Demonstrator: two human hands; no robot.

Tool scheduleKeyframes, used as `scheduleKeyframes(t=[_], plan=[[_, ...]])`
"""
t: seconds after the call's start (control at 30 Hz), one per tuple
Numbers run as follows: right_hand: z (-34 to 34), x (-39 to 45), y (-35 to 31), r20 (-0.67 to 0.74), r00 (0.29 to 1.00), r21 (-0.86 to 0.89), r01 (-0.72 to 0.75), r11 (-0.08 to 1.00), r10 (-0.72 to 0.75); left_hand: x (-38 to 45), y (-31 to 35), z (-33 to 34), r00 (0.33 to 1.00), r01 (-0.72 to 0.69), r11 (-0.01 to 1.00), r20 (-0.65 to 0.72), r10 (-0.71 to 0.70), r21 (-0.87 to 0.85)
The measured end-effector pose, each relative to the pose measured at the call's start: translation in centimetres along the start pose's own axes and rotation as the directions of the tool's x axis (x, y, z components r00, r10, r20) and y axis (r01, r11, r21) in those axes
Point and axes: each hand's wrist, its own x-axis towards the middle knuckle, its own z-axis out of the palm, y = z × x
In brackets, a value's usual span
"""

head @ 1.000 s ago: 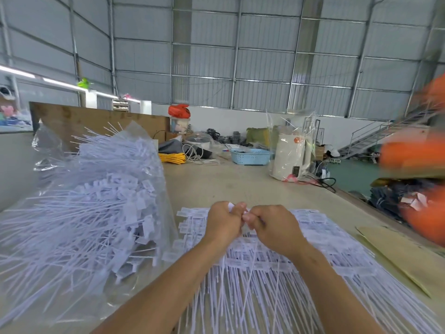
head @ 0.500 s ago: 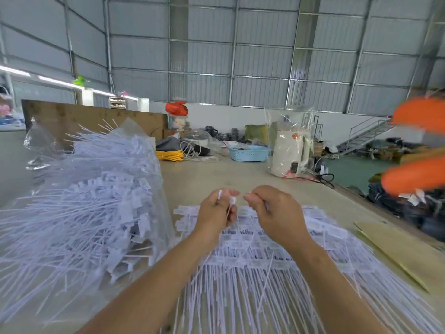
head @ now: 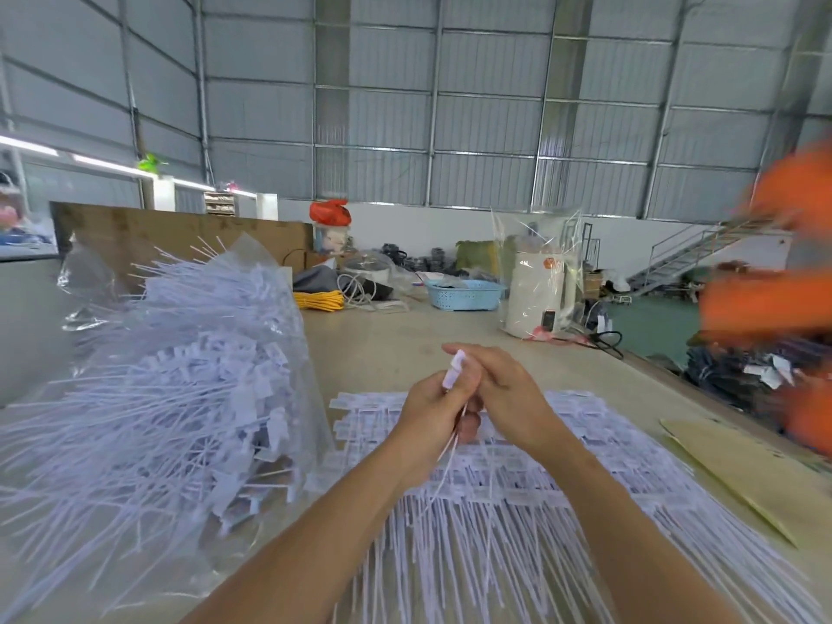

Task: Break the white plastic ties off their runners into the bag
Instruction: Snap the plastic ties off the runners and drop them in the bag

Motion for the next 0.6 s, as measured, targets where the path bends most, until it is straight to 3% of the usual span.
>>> scheduleKeyframes(t=[0.07, 0.23, 0.47, 0.6], plan=[[-1.0, 0.2, -0.4, 0.159, 0.984, 0.166, -0.103, 0.981, 0.077, 0.2, 0.1, -0.3, 0.999, -0.010, 1.000, -0.037, 0.009, -0.025], [-2.5, 1.1, -0.2, 0.306, 0.927, -0.065, -0.208, 0.976, 0.218, 0.9, 0.1, -0.9, 0.972, -0.003, 0.996, -0.236, 0.025, 0.093], [-0.8, 0.8, 0.9, 0.290, 0.952, -0.119, -0.064, 0.991, 0.097, 0.8, 0.0, -1.4, 0.956, 0.025, 0.989, -0.292, 0.018, 0.143], [0.2, 0.8, 1.3, 0.138, 0.990, -0.340, 0.024, 0.940, 0.025, 1.0, -0.1, -1.6, 0.944, 0.069, 0.985, -0.331, -0.014, 0.157]])
